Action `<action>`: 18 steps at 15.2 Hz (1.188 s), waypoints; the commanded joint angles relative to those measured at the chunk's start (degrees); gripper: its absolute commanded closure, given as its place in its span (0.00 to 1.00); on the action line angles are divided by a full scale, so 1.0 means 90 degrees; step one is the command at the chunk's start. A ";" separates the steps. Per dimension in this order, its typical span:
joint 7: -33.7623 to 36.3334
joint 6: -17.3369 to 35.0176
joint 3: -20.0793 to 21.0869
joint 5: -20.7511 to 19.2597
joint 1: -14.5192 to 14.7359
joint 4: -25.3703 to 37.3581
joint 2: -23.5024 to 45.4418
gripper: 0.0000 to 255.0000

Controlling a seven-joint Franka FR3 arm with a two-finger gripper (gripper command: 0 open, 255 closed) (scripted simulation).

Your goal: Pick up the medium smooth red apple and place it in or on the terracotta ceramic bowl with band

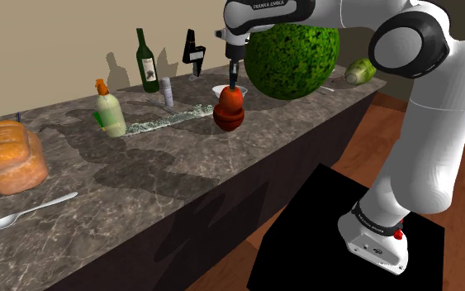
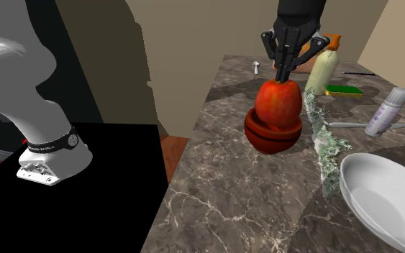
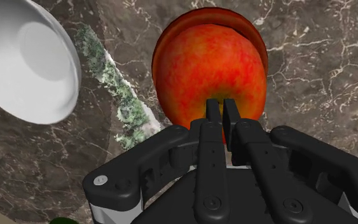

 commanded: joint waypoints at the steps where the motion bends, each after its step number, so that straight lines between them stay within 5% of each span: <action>1: 0.0000 0.0001 0.0000 0.0000 0.0000 0.0000 -0.0001 1.00; 2: 0.0000 0.0001 0.0000 0.0000 0.0000 0.0000 -0.0001 0.00; 7: 0.0000 0.0001 0.0000 0.0000 0.0000 0.0000 -0.0001 0.00; 11: 0.0016 -0.0814 -0.0017 -0.0006 -0.0040 0.0827 0.0011 0.00; 18: 0.0016 -0.0814 -0.0018 -0.0006 -0.0040 0.0827 0.0011 0.00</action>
